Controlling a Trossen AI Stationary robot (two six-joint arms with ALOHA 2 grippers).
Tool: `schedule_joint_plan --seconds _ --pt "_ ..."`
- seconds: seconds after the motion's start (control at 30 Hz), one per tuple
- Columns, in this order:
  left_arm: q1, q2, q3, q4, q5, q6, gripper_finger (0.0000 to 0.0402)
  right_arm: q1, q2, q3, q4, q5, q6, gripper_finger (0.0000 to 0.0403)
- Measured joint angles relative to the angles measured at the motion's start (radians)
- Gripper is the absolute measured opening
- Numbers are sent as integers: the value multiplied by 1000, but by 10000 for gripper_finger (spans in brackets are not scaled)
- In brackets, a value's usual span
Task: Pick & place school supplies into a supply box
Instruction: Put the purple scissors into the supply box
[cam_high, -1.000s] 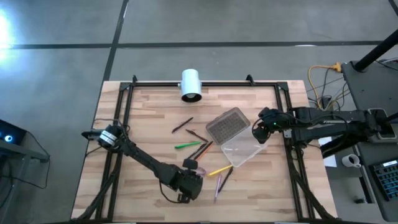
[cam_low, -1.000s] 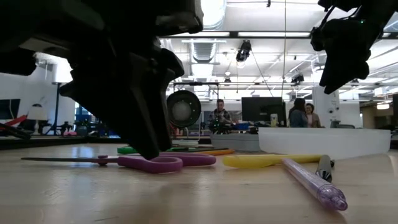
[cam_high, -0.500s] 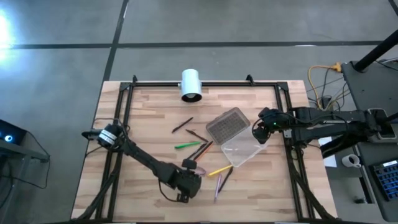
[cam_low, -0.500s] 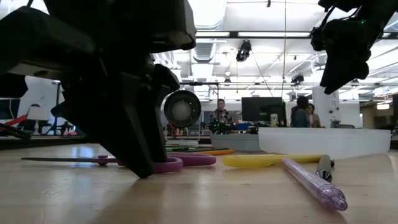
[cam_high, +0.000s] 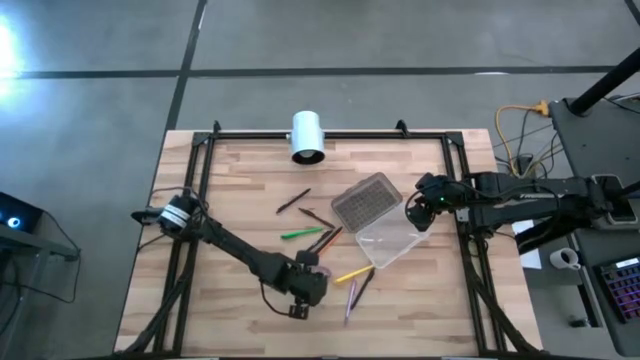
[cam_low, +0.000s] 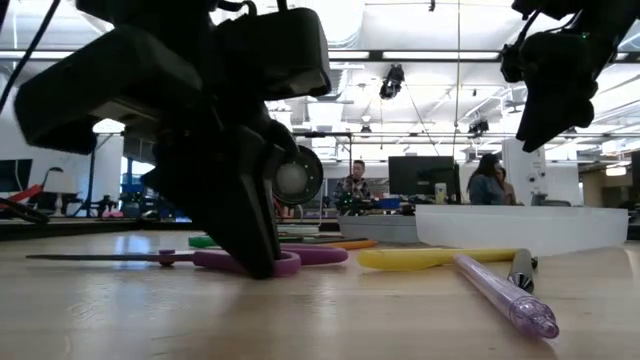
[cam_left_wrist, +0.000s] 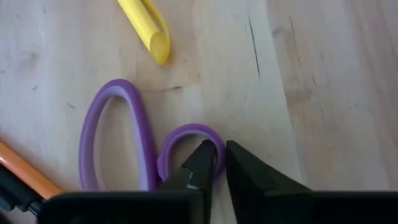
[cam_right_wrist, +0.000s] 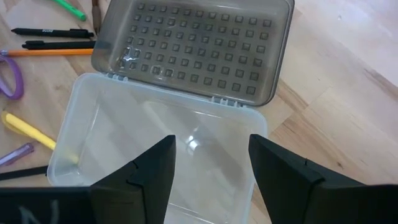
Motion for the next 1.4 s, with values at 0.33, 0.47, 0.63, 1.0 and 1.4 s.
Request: schedule_joint_plan --seconds 0.33,0.47,0.63,1.0,1.4 --pt "20 -3 37 -24 31 -116 5 0 -1 0 -7 0 -20 189" --pt "23 -48 62 -34 39 -168 2 0 -1 0 -4 0 -27 184" --pt "29 -135 69 -53 44 -244 1 0 -1 0 9 0 -47 176" --pt "77 -339 36 128 155 -416 0 0 -1 0 33 -10 -53 161" --pt "138 -473 -339 945 248 -643 0 0 -2 -1 287 -370 -103 146"
